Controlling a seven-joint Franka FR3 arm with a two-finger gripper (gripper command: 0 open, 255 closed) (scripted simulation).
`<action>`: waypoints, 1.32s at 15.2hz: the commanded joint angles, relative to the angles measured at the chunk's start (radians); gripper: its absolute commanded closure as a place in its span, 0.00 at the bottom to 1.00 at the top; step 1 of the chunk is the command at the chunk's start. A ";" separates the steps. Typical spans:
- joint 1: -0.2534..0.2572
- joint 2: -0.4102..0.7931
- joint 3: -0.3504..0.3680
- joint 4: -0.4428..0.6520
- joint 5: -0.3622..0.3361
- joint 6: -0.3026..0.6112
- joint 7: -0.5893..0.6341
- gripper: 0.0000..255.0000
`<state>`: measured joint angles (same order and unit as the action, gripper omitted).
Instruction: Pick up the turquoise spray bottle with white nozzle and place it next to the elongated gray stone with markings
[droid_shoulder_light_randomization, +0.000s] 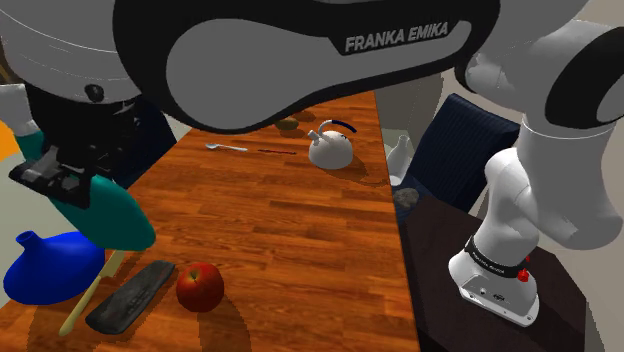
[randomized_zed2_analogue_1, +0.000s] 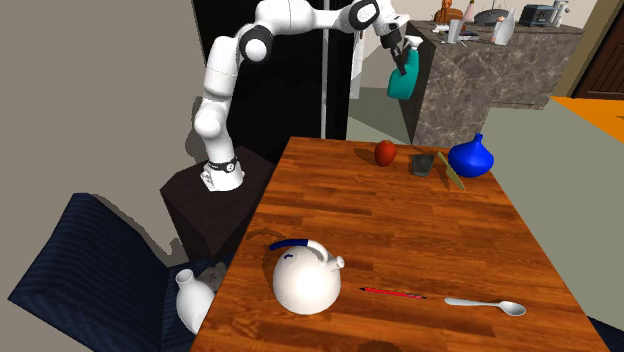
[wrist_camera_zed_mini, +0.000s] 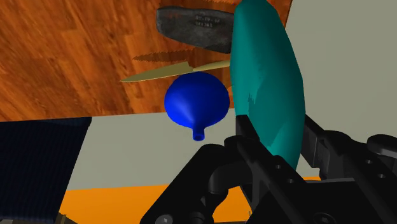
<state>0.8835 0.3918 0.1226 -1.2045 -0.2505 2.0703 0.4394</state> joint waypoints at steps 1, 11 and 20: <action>0.041 0.093 0.002 0.150 -0.024 -0.063 0.027 1.00; 0.080 0.167 -0.002 0.175 -0.051 -0.023 0.076 1.00; 0.071 0.138 -0.007 0.008 -0.064 0.112 0.111 1.00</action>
<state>0.9540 0.5345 0.1160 -1.1755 -0.3124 2.1657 0.5441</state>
